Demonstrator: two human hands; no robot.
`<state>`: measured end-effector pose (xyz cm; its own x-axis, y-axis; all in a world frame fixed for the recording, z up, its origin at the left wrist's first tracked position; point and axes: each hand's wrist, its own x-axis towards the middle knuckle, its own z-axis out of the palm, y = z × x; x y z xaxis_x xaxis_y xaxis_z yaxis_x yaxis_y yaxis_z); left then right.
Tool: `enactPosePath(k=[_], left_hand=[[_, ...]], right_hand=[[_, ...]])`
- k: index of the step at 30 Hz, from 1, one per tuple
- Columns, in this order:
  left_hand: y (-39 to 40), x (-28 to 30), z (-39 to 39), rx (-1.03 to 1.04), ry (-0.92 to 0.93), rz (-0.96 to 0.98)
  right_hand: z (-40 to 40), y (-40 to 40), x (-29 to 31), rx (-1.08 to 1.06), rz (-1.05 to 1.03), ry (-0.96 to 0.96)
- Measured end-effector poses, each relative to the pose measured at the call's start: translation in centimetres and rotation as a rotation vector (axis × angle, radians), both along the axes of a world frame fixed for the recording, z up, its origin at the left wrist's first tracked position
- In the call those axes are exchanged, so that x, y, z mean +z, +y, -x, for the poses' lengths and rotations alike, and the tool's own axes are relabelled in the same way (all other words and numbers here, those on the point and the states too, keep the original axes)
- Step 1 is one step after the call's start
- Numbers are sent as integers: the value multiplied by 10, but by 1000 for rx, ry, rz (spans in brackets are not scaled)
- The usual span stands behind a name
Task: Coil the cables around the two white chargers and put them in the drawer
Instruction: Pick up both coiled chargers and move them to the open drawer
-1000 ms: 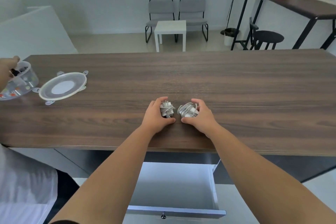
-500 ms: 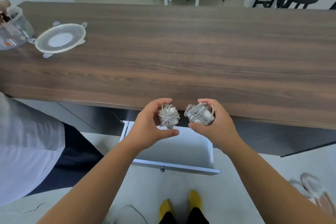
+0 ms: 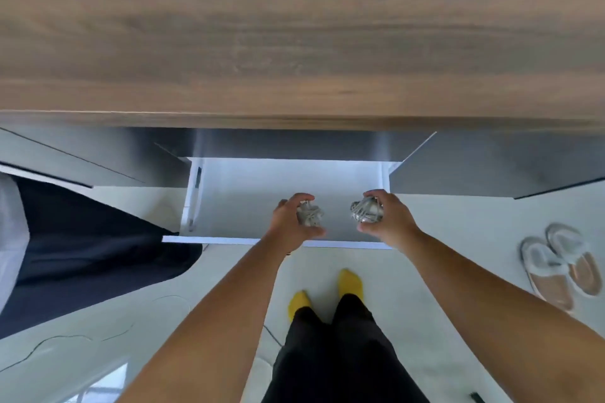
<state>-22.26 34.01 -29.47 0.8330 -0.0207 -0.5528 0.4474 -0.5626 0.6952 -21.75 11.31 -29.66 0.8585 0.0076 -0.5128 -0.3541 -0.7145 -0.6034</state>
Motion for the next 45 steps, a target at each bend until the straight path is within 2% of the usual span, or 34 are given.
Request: enactPosePath(k=[5,12,14,23,29,35,38,40,41,43,45], left_hand=[[-14,-81,-25,-78,24,-74],[-36,-169,-26,-428,102,-210],[-41,-184,-24,-449,120,-230],[-50,-213,-32,-561,164,-333],[-50,-215,-33,-603,174,-307],[-29,-166,-19,-399,44,-224],[-5,-129,6,-303,-84,-200],[6,-104,28,-156,-133,-171],[10,-92,38,-56,-114,-149],[17,-76,57,178,25,-89],[23,-68,70,416,244,-21]], right_hand=[[-9,-9,-76,188,117,120],[-9,-6,-156,313,182,196],[-14,-3,-170,322,199,238],[-19,9,-206,312,230,334],[-21,6,-201,314,220,308],[-3,-9,-156,207,149,213],[27,-21,-120,35,145,4],[53,-25,-99,-133,136,-41],[67,-28,-96,-227,141,13],[89,-30,-97,-486,94,260],[96,-25,-95,-838,-94,542]])
